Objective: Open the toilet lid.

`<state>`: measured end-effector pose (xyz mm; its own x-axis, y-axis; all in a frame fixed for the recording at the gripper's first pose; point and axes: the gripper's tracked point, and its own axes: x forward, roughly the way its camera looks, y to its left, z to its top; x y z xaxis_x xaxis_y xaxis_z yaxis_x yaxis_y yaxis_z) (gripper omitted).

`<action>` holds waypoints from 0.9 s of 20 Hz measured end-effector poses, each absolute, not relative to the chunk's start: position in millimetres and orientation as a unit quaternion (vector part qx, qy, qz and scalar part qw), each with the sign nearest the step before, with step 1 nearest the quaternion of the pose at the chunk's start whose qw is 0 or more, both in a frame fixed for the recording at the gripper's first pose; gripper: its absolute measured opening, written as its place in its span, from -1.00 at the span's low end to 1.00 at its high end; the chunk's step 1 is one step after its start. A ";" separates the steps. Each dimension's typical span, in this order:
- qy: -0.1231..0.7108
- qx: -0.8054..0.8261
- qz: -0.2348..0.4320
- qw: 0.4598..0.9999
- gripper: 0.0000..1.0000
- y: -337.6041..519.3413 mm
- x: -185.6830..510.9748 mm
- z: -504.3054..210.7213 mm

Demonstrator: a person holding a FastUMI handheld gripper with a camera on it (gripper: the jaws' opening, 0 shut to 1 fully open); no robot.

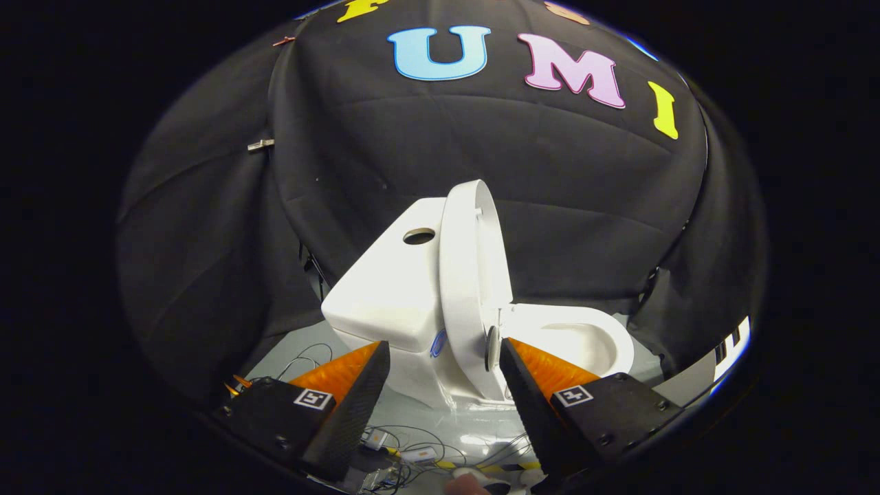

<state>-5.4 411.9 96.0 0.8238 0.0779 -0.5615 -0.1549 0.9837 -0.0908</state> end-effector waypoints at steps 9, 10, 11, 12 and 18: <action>0.269 -0.042 0.095 0.958 1.00 392.9 -15.0 132.1; 0.266 -0.040 0.097 0.958 1.00 388.9 -16.3 136.0; 0.264 -0.037 0.098 0.959 1.00 383.8 -16.5 139.9; 0.261 -0.032 0.101 0.960 1.00 380.4 -16.7 143.7; 0.255 -0.015 0.106 0.961 1.00 357.3 -16.9 164.4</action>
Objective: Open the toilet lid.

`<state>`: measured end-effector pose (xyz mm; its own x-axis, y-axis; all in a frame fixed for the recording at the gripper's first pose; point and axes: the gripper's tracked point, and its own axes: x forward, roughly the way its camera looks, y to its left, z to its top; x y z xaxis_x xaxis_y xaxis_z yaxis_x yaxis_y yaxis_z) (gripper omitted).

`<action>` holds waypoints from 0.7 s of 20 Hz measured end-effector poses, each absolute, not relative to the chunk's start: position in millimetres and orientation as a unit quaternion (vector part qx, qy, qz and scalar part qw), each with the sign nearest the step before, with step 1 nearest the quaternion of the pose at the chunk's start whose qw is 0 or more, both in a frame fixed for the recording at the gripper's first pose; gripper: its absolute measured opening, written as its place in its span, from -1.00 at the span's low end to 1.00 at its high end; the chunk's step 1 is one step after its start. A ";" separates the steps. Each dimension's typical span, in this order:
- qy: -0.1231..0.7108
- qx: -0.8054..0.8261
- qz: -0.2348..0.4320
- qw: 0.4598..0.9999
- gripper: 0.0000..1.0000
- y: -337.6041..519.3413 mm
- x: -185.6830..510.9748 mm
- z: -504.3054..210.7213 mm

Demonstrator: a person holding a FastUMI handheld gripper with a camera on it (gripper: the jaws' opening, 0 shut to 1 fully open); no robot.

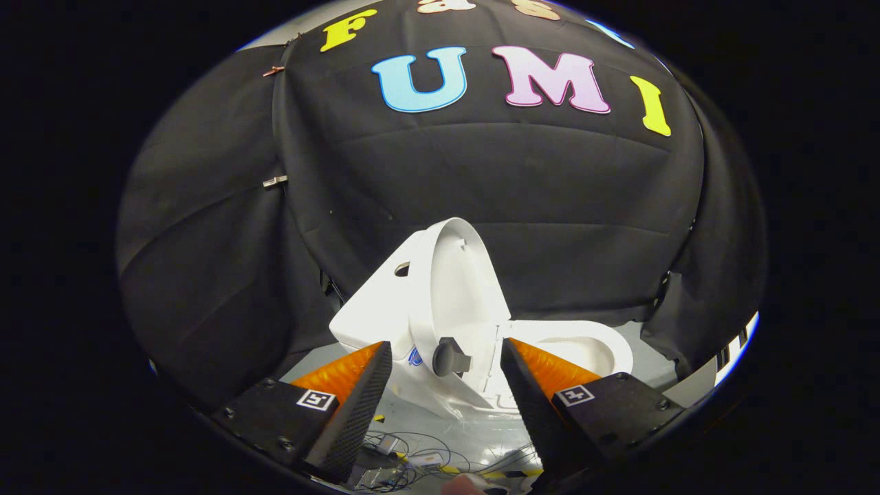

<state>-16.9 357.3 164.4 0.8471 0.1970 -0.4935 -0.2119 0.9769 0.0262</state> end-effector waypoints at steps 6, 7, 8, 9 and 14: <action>0.230 0.022 0.128 0.965 1.00 318.5 -9.3 178.6; 0.220 0.032 0.132 0.966 1.00 311.1 -4.7 182.2; 0.215 0.038 0.131 0.967 0.99 299.0 -1.5 183.3; 0.213 0.042 0.131 0.967 1.00 287.6 2.1 182.2; 0.188 0.031 0.113 0.975 0.99 226.9 15.0 177.4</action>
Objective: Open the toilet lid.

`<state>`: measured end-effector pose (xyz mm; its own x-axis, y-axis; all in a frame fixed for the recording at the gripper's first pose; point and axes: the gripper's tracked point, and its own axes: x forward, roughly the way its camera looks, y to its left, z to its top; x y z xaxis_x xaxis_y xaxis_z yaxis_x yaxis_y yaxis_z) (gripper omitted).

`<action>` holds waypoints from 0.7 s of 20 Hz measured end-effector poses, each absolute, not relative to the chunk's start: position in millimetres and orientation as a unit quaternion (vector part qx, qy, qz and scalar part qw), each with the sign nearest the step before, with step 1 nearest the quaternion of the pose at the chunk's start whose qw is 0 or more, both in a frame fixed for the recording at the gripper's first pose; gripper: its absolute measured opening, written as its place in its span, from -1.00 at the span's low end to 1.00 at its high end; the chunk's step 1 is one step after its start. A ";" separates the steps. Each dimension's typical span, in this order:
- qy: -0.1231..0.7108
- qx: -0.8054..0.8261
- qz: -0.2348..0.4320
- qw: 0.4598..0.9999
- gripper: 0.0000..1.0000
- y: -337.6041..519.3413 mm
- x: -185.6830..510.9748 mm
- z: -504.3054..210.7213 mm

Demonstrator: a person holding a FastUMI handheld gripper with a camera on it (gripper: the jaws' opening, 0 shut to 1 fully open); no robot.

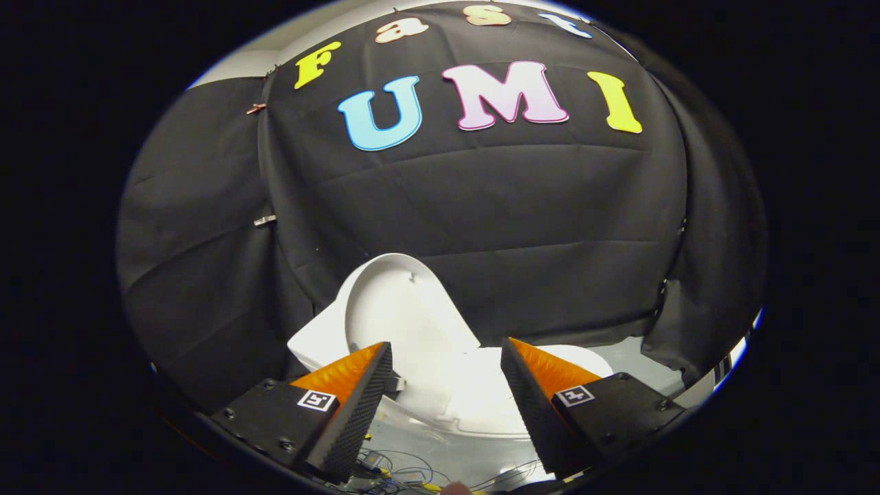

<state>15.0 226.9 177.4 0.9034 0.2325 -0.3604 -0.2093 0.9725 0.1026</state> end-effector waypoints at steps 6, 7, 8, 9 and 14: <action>0.162 0.025 0.101 0.981 1.00 175.8 25.0 154.7; 0.147 0.017 0.098 0.984 0.99 162.1 27.3 152.9; 0.141 0.015 0.094 0.985 0.99 152.4 26.8 146.9; 0.136 0.015 0.087 0.987 0.99 141.1 29.3 139.0; 0.133 0.016 0.060 0.989 0.99 91.3 33.5 98.7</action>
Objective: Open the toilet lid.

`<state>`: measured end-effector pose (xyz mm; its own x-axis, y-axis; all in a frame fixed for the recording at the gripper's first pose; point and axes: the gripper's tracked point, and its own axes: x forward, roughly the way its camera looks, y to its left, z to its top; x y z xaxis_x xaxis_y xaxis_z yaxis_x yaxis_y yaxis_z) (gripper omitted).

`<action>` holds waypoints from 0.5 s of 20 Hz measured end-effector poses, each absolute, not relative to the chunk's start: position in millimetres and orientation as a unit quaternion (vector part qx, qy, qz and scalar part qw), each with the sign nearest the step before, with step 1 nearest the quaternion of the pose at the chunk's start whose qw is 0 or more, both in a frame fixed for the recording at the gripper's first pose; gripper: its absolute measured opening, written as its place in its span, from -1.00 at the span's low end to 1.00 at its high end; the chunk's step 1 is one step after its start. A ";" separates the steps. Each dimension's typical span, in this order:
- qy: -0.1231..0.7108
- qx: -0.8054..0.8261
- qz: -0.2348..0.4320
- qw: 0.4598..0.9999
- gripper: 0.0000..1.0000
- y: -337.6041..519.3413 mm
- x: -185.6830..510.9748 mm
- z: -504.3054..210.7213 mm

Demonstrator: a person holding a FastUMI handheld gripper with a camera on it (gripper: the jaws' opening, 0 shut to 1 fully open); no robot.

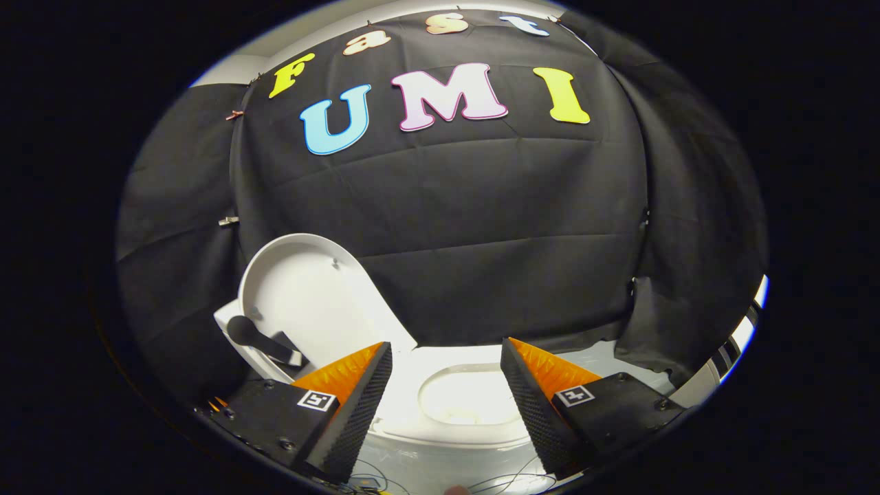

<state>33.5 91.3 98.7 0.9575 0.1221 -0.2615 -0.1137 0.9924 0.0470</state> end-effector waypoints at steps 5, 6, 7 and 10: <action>0.133 0.012 0.043 0.990 1.00 59.8 33.4 80.4; 0.134 0.009 0.039 0.990 0.99 55.4 34.5 79.3; 0.131 0.007 0.038 0.991 0.99 52.5 34.8 78.3; 0.124 0.010 0.034 0.992 1.00 46.6 33.0 81.3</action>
